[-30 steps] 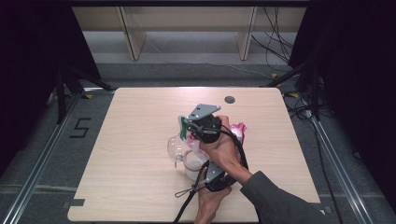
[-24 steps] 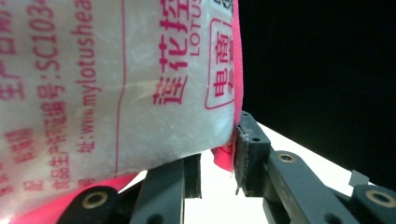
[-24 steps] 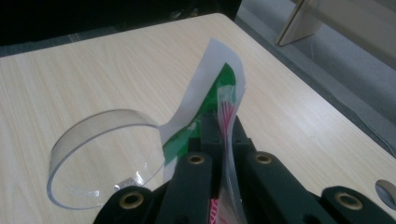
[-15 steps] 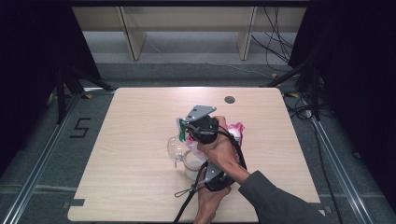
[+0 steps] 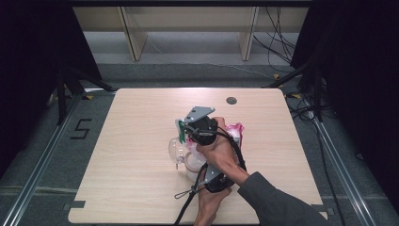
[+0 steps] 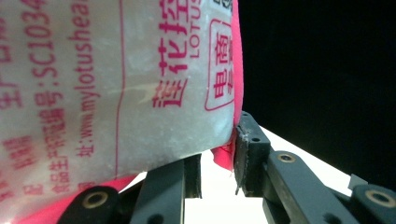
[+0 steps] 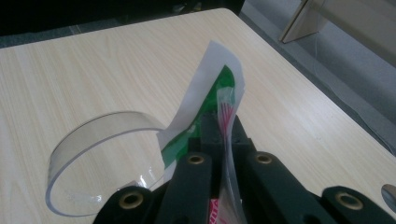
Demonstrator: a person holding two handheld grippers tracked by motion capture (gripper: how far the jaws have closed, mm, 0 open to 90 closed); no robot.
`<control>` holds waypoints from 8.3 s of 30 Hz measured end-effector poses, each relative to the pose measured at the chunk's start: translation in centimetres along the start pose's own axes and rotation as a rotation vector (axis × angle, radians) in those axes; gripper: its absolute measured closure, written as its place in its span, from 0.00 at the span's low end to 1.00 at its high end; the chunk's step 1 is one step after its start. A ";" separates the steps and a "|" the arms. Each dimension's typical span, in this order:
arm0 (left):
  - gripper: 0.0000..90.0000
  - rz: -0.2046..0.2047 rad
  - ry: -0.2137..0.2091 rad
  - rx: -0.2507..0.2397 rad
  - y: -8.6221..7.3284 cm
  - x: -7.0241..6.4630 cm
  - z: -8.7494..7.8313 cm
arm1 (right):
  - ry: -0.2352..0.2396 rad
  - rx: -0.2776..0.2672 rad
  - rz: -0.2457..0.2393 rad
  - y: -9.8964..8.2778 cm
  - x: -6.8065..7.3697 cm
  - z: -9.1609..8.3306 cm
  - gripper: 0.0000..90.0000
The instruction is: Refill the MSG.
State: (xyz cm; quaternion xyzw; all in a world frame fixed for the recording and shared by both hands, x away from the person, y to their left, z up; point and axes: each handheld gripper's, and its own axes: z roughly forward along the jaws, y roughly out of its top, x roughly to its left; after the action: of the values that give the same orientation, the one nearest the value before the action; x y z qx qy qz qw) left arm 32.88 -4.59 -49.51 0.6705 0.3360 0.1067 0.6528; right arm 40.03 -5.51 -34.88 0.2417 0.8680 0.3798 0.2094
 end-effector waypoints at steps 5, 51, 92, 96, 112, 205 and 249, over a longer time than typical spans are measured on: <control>0.82 0.005 0.000 0.003 0.1 0.0 -0.1 | -0.006 -0.010 -0.013 0.0 0.0 0.0 1.00; 0.82 0.092 0.001 0.032 0.3 0.7 -0.4 | -0.001 0.001 -0.016 0.2 0.3 0.3 1.00; 0.82 0.082 0.008 0.024 0.3 0.5 -0.4 | 0.008 0.013 -0.022 0.0 0.3 0.7 1.00; 0.82 0.080 0.006 0.027 0.3 0.5 -0.4 | 0.012 0.016 -0.034 0.1 0.3 0.7 1.00; 0.82 0.087 0.019 0.025 0.3 0.5 -0.4 | 0.016 0.020 -0.038 0.0 0.3 0.7 1.00; 0.82 0.078 0.018 0.022 0.4 0.4 -0.5 | 0.018 0.036 -0.044 0.1 0.5 1.2 1.00; 0.79 -0.012 -0.012 0.059 -0.6 -0.1 0.1 | 0.027 -0.073 0.042 -0.9 -1.5 -1.3 1.00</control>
State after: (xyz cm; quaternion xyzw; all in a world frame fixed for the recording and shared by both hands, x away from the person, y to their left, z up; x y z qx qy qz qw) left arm 32.72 -4.75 -50.03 0.6881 0.3394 0.0887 0.6352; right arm 40.24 -7.61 -34.47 0.2471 0.8509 0.4190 0.1985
